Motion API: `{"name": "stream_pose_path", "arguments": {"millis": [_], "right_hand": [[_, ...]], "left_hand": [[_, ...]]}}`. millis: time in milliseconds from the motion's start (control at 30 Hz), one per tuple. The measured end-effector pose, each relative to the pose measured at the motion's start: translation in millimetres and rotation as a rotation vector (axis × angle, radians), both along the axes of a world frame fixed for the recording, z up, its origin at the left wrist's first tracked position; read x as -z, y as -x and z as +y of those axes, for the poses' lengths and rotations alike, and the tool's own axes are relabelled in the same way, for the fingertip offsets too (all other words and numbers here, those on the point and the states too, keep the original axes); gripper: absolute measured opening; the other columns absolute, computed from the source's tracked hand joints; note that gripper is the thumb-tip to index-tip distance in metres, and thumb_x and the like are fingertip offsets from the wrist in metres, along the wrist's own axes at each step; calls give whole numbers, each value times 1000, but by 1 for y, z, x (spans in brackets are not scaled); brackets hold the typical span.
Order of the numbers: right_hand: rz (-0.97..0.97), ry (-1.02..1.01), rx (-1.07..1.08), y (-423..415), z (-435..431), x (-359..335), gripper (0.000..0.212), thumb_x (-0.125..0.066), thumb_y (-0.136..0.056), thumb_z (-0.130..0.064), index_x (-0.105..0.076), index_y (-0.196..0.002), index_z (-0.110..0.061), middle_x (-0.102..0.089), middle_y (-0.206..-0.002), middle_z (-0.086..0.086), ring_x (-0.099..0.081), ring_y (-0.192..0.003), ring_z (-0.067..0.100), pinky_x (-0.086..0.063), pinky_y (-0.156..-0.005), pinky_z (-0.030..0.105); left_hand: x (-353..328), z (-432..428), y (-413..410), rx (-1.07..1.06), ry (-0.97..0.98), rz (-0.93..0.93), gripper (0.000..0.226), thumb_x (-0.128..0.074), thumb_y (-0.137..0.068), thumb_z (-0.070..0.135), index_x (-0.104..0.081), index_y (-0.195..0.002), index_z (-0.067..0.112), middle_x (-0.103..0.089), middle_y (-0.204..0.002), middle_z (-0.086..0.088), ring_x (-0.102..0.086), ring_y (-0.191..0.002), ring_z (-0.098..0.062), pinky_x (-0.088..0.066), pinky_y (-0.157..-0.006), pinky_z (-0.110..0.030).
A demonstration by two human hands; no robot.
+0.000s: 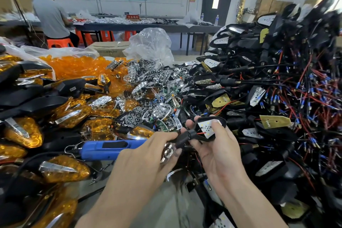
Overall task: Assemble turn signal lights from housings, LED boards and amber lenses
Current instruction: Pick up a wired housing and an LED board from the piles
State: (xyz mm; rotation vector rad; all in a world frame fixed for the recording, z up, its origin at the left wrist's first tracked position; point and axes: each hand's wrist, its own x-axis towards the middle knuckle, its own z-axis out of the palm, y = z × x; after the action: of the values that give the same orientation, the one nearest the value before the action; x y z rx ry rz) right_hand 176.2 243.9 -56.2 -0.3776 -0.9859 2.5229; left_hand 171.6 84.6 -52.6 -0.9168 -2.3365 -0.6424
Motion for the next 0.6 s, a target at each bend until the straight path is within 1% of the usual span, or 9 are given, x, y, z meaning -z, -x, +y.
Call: {"name": "stream_pose_path", "arguments": {"millis": [67,133,200,267,300,367,467,500,600], "right_hand": [[23,-12,9,0,0,0,32,-39,-110,-13,-51,-126,13,-72,-92,20,-76,-80,31,-62,-63,37],[44,-29,20,0,0,0,31,-39,-110,-14,-50,-125,10,-72,-90,15,-76,-80,29,-62,-65,38],[62,-56,25,0,-1,-1,29,-38,-111,-15,-51,-124,8,-73,-89,11,-75,-80,28,-62,-66,38],[73,-70,24,-1,-2,-1,29,-38,-111,-15,-51,-124,7,-73,-90,10,-75,-80,28,-62,-67,38],[78,-74,23,-1,-2,-1,29,-39,-111,-15,-52,-125,6,-73,-92,10,-75,-81,28,-62,-67,38],[83,-90,16,-1,-1,-1,28,-39,-111,-16,-52,-124,5,-73,-93,10,-75,-82,28,-62,-67,38],[86,-125,-25,-2,-3,-1,29,-37,-111,-17,-54,-120,5,-73,-92,11,-74,-82,30,-62,-67,38],[87,-141,-41,-3,-4,-1,28,-37,-111,-18,-55,-118,3,-73,-92,11,-73,-82,31,-61,-67,38],[100,-159,-65,-4,-9,0,26,-36,-111,-19,-54,-116,-1,-74,-95,9,-73,-83,31,-61,-68,38]], "left_hand": [[0,-1,0,5,-40,-13,34,-49,-90,47,-70,-103,23,-66,-77,18,-54,-46,-7,-44,-34,-30],[-1,0,-1,11,-67,-67,38,-46,-90,50,-70,-103,25,-67,-79,19,-57,-53,-5,-48,-38,-33],[0,-1,-1,17,-104,-168,41,-42,-90,57,-69,-105,30,-66,-79,21,-60,-62,-1,-52,-47,-34],[1,-4,1,32,-134,-313,46,-36,-88,68,-66,-107,38,-65,-79,25,-61,-75,1,-52,-58,-28],[2,-5,2,44,-144,-364,47,-35,-88,71,-64,-107,40,-65,-81,26,-60,-77,3,-50,-61,-22],[2,-6,4,76,-167,-431,43,-36,-87,74,-62,-104,44,-65,-84,26,-58,-69,5,-45,-61,-17],[-1,-5,4,125,-224,-547,44,-36,-79,76,-62,-96,45,-70,-76,13,-57,-57,-6,-43,-57,-18],[-2,-4,4,132,-241,-565,44,-36,-78,76,-63,-92,44,-70,-74,13,-56,-55,-7,-42,-55,-17],[-3,-3,4,91,-206,-580,48,-34,-76,77,-62,-90,42,-68,-70,13,-50,-48,-2,-36,-50,-18]]}}
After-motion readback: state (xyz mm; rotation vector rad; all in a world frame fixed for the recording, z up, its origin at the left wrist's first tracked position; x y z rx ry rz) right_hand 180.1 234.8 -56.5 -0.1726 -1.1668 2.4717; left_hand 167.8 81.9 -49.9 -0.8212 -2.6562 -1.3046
